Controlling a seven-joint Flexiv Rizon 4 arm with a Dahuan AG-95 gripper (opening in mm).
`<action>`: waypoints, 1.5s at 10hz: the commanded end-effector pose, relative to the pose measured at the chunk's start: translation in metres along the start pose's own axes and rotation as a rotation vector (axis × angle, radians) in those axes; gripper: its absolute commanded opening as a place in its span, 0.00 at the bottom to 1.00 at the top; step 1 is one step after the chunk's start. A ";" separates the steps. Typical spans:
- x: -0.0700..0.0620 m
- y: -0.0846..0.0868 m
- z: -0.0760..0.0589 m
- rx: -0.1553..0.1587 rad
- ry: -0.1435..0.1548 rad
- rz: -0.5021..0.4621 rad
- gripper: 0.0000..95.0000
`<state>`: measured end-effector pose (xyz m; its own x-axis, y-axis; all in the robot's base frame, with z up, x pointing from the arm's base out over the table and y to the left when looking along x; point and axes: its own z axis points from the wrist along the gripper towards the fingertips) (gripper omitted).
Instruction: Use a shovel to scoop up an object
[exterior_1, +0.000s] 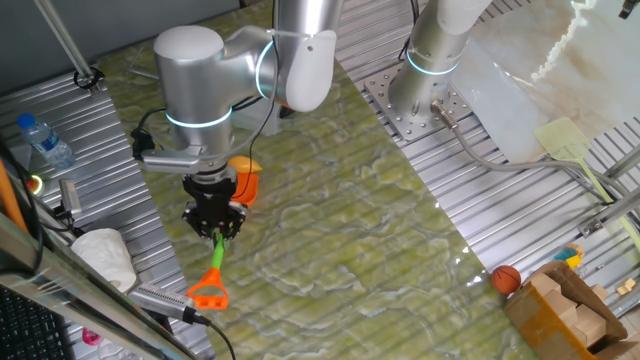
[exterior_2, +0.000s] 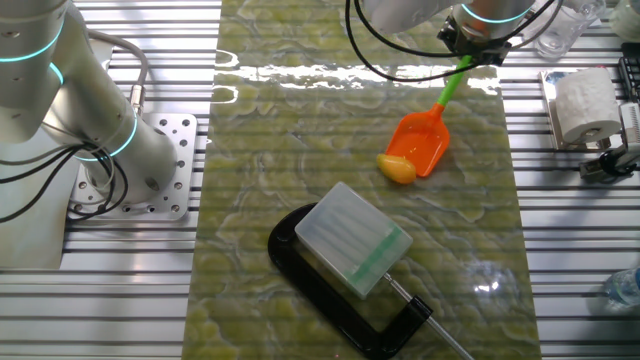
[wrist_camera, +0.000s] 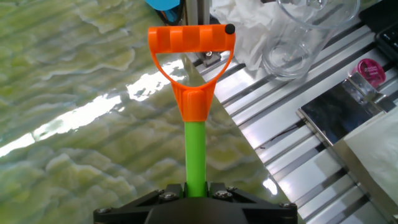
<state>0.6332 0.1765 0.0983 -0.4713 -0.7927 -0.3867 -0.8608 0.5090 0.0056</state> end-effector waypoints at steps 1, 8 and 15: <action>0.004 0.001 -0.002 -0.001 -0.001 -0.004 0.00; 0.016 0.007 -0.004 -0.002 -0.003 -0.003 0.00; 0.022 0.007 -0.010 0.002 0.026 -0.010 0.00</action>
<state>0.6156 0.1578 0.0980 -0.4656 -0.8063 -0.3649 -0.8657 0.5006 -0.0015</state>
